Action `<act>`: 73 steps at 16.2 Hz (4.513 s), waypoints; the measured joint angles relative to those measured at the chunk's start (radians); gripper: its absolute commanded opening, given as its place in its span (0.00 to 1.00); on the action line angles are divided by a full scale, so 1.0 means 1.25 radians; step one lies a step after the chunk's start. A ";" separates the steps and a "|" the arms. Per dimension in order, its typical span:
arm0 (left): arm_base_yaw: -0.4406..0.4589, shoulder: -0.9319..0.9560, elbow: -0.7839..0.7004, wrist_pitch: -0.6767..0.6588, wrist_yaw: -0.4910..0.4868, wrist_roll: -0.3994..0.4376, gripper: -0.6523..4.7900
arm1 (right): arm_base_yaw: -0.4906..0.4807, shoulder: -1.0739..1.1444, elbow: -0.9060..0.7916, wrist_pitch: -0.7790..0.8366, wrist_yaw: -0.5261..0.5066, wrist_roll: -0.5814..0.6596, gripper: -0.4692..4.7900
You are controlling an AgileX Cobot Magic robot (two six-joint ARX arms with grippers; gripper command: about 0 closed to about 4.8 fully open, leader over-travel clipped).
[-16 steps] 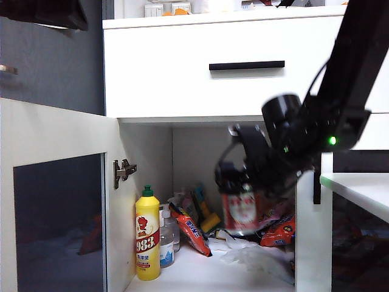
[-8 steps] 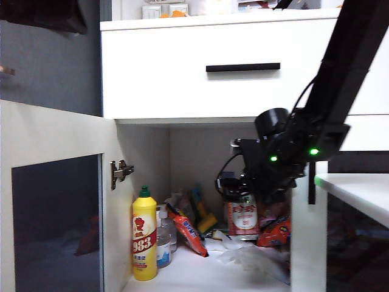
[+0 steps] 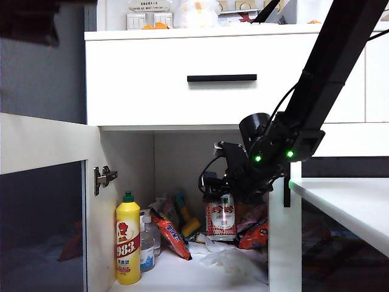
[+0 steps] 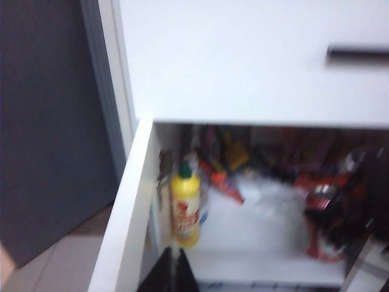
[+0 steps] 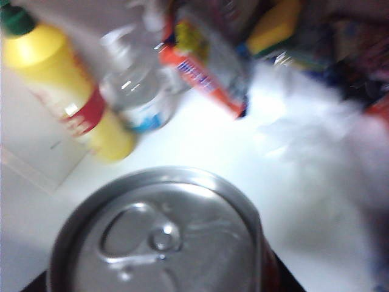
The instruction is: Open the left door of the white cabinet, pick up a can of beverage from the table on the right, place it inside the cabinet, and finally close the cabinet door.
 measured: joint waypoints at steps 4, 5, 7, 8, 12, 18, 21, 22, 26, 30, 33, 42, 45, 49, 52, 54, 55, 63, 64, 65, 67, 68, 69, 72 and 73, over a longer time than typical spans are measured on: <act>0.000 -0.001 0.000 -0.026 0.003 0.000 0.11 | 0.031 -0.015 0.007 -0.045 -0.038 -0.003 0.55; 0.000 -0.001 0.000 -0.034 0.004 0.000 0.11 | 0.037 -0.027 0.011 -0.089 -0.042 -0.014 0.55; 0.000 -0.003 -0.001 -0.104 0.006 -0.023 0.11 | 0.047 -0.050 0.018 -0.167 -0.051 -0.020 0.55; 0.000 -0.005 -0.001 -0.130 0.005 -0.030 0.11 | 0.048 -0.053 0.018 -0.171 -0.068 -0.020 0.55; 0.001 -0.072 -0.001 -0.172 -0.060 -0.033 0.11 | 0.049 -0.056 0.016 -0.152 -0.103 -0.015 0.55; 0.001 -0.091 -0.001 -0.202 -0.060 -0.040 0.11 | 0.146 -0.092 0.032 -0.045 -0.206 -0.011 0.55; 0.012 -0.095 -0.001 -0.211 -0.061 -0.045 0.11 | 0.129 -0.071 0.031 -0.011 -0.086 -0.031 0.55; 0.013 -0.094 -0.001 -0.215 -0.061 -0.045 0.11 | 0.127 -0.070 0.030 -0.024 -0.064 -0.043 0.55; 0.013 -0.097 -0.001 -0.267 -0.060 -0.052 0.11 | 0.031 -0.070 0.028 -0.114 -0.068 -0.144 0.49; 0.014 -0.097 -0.001 -0.274 -0.061 -0.070 0.11 | -0.013 -0.016 0.036 -0.018 -0.123 -0.173 0.46; 0.014 -0.097 -0.001 -0.292 -0.061 -0.096 0.11 | 0.002 0.024 0.029 -0.025 -0.158 -0.177 0.39; 0.014 -0.097 -0.002 -0.338 -0.061 -0.106 0.11 | -0.002 0.177 0.233 0.068 -0.164 -0.175 0.43; 0.014 -0.097 -0.003 -0.347 -0.061 -0.106 0.11 | -0.001 0.225 0.335 0.080 -0.164 -0.148 0.43; 0.014 -0.097 -0.004 -0.362 -0.061 -0.108 0.11 | 0.000 0.273 0.342 0.067 -0.164 -0.146 0.43; 0.014 -0.097 -0.004 -0.367 -0.061 -0.126 0.11 | 0.001 0.278 0.342 0.089 -0.164 -0.140 0.43; 0.014 -0.097 -0.004 -0.372 -0.061 -0.126 0.11 | 0.001 0.278 0.342 0.111 -0.158 -0.139 0.43; 0.014 -0.097 -0.004 -0.373 -0.061 -0.126 0.11 | 0.001 0.278 0.342 0.116 -0.151 -0.139 0.43; 0.014 -0.097 -0.004 -0.373 -0.061 -0.126 0.11 | 0.001 0.278 0.342 0.178 -0.082 -0.142 0.43; 0.014 -0.097 -0.004 -0.373 -0.061 -0.126 0.11 | 0.001 0.278 0.342 0.182 -0.081 -0.142 0.43; 0.014 -0.097 -0.004 -0.373 -0.061 -0.126 0.11 | 0.001 0.278 0.341 0.180 -0.080 -0.142 0.43; 0.014 -0.097 -0.004 -0.373 -0.061 -0.126 0.11 | 0.002 0.278 0.341 0.180 -0.079 -0.142 0.43; 0.014 -0.097 -0.004 -0.373 -0.061 -0.126 0.11 | 0.002 0.278 0.341 0.181 -0.072 -0.142 0.43; 0.014 -0.097 -0.004 -0.374 -0.061 -0.126 0.11 | 0.002 0.278 0.341 0.181 -0.062 -0.142 0.43; 0.014 -0.097 -0.004 -0.379 -0.061 -0.126 0.11 | 0.002 0.278 0.341 0.181 -0.060 -0.142 0.62; 0.014 -0.097 -0.004 -0.379 -0.061 -0.126 0.11 | 0.003 0.278 0.341 0.181 -0.060 -0.142 0.80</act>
